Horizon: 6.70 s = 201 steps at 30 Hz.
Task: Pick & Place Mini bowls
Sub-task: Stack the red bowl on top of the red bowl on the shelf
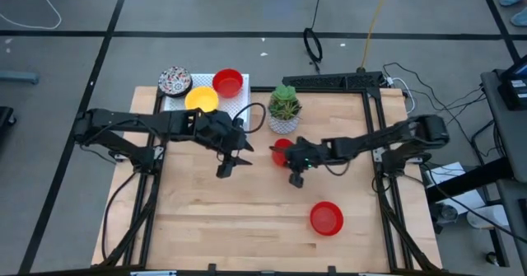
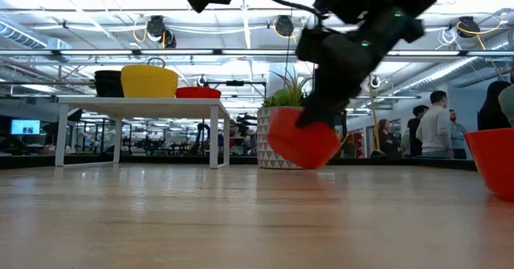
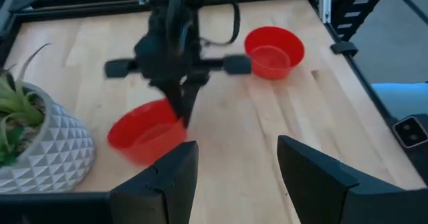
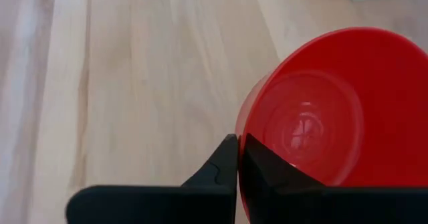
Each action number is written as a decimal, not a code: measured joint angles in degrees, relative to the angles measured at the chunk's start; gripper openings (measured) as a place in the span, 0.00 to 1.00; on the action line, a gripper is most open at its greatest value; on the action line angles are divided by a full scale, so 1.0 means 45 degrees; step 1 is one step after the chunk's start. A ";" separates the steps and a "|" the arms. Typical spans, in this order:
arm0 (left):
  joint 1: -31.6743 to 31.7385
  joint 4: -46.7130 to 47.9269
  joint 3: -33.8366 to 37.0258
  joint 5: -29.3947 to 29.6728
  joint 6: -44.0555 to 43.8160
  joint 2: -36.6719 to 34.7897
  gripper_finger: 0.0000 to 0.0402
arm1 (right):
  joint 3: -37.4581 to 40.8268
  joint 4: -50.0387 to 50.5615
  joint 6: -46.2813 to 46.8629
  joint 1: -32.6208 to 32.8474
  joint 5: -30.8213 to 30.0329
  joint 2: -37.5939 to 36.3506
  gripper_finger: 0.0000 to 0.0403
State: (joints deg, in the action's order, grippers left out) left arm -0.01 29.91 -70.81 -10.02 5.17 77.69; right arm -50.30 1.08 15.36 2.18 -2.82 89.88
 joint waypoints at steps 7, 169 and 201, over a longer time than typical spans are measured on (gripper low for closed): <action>-0.0417 0.0076 0.0000 -0.0001 -0.0782 -0.0029 0.52 | -0.2375 -0.0086 -0.1298 -0.0191 0.0043 0.2469 0.00; 0.7794 0.0751 0.0000 0.4408 0.2495 0.1404 0.09 | -0.1885 0.6476 0.2298 0.4912 0.0979 -0.2710 0.40; 0.5372 0.0655 0.0000 0.3780 -0.0991 -0.0554 0.57 | -0.1885 0.7453 0.8576 0.6792 0.2620 -0.2987 0.40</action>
State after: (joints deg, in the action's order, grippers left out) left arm 24.17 32.86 -70.81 6.99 0.71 75.20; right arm -58.78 34.61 53.95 32.74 8.97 76.44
